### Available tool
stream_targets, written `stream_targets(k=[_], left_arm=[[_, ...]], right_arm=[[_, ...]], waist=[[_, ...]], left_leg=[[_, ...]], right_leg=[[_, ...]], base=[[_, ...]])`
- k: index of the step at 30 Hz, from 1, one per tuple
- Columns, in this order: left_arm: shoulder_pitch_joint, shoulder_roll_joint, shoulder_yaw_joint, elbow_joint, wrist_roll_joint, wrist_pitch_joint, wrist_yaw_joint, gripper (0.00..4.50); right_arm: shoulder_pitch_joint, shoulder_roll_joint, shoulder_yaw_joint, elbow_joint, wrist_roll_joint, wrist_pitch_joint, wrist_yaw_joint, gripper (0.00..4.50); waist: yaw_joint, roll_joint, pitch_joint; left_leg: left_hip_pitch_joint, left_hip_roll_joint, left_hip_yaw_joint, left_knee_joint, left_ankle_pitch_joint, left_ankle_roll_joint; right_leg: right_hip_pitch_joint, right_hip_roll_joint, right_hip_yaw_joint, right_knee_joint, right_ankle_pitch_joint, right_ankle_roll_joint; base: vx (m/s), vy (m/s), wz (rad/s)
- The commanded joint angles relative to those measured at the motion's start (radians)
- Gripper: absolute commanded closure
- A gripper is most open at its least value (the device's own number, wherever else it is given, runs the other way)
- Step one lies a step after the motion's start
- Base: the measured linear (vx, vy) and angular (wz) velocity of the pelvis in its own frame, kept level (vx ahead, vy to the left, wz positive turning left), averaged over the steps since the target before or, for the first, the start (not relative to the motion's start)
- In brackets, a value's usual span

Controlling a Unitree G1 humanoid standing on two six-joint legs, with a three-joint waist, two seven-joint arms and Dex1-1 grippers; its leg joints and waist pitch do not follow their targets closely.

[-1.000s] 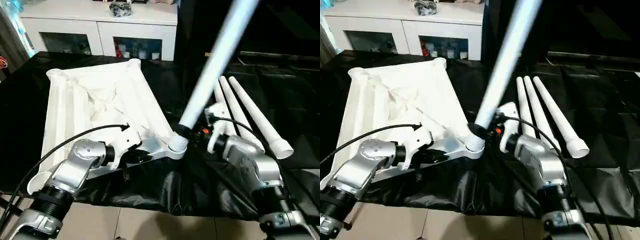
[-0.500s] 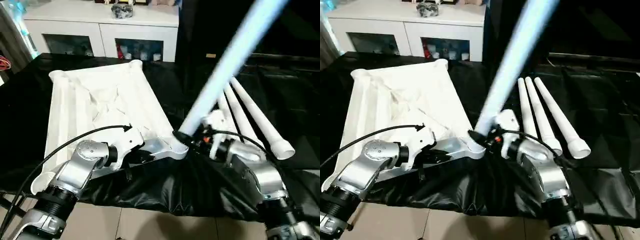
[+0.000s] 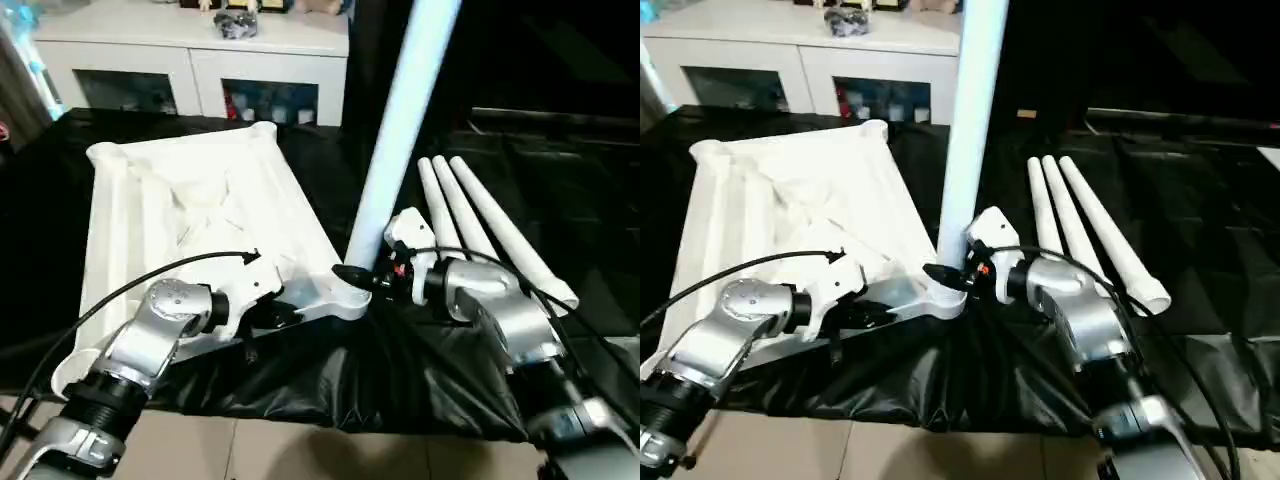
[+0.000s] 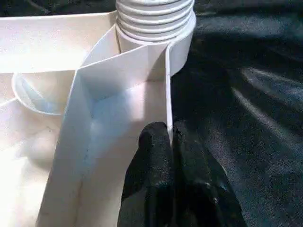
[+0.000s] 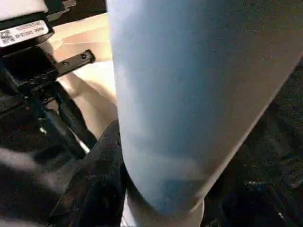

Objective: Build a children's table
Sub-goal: Insert table leg to table base

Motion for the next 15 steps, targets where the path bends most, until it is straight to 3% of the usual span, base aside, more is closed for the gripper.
stream_targets(k=[1,3,7,15], left_arm=[[-0.030,0.005,-0.021,-0.067,-0.022,-0.028,-0.057,4.50],[-0.031,0.016,-0.024,-0.085,-0.023,-0.021,-0.075,4.50],[-0.043,0.038,-0.032,-0.091,-0.003,-0.025,-0.089,4.50],[-0.068,0.057,-0.015,-0.116,-0.024,0.007,-0.113,4.50]], right_arm=[[0.054,-0.021,0.085,0.065,-0.026,0.021,0.084,2.63],[0.056,-0.034,0.095,0.065,-0.027,-0.006,0.132,2.63],[0.060,-0.062,0.118,0.049,-0.031,-0.037,0.211,2.63],[0.068,-0.066,0.123,0.017,-0.009,-0.065,0.290,2.63]], waist=[[-0.001,0.002,-0.049],[0.001,0.006,-0.053],[0.006,0.000,-0.049],[0.007,-0.004,-0.036]], left_leg=[[0.005,0.039,-0.013,-0.080,-0.260,0.015],[0.005,0.041,-0.011,-0.079,-0.231,0.021],[0.002,0.039,-0.007,-0.078,-0.187,0.041],[0.006,0.043,-0.010,-0.088,-0.239,0.030]], right_leg=[[0.038,-0.074,0.048,-0.091,-0.314,-0.182],[0.040,-0.073,0.047,-0.084,-0.230,-0.204],[0.044,-0.073,0.047,-0.078,-0.157,-0.227],[0.039,-0.075,0.047,-0.089,-0.247,-0.210]], base=[[0.000,0.000,0.00],[0.000,0.000,0.00],[0.000,0.000,0.00],[0.000,0.000,0.00]])
